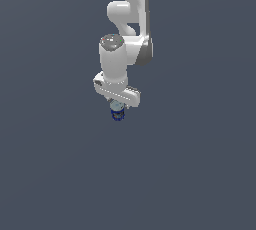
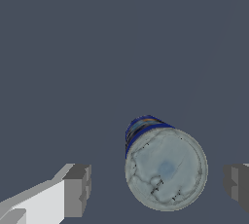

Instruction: Pick up the object and move it to a goal position.

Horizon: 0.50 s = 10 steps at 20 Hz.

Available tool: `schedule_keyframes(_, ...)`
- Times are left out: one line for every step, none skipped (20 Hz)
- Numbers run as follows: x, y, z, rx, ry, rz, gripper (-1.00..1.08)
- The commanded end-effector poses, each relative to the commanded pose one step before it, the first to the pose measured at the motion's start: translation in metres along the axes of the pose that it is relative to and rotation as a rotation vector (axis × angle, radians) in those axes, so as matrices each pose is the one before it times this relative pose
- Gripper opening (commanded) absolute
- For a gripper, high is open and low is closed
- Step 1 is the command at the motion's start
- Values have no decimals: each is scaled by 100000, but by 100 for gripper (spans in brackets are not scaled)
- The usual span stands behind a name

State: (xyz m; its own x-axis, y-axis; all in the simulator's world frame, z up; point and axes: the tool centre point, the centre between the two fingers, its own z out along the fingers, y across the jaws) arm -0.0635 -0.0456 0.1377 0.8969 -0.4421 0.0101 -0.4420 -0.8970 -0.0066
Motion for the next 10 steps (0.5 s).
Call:
schedule_keyframes(-583, 691, 581, -289, -409, 4463, 100)
schedule_keyframes(-168, 218, 177, -97, -135, 1316, 100)
schedule_keyframes(-144, 190, 152, -86, -116, 1140, 100)
schedule_keyframes(-121, 163, 128, -73, -97, 966, 100)
schedule_keyframes(-98, 134, 105, -60, -79, 790, 100)
schedule_keyframes(-76, 104, 81, -47, -61, 613, 100)
schedule_keyframes(-54, 75, 58, -34, -44, 439, 100)
schedule_keyframes(-32, 46, 35, -21, -26, 265, 100)
schedule_keyframes(-8, 19, 12, -8, -10, 97, 100)
schedule_keyframes(56, -77, -52, 15, 9, -543, 100)
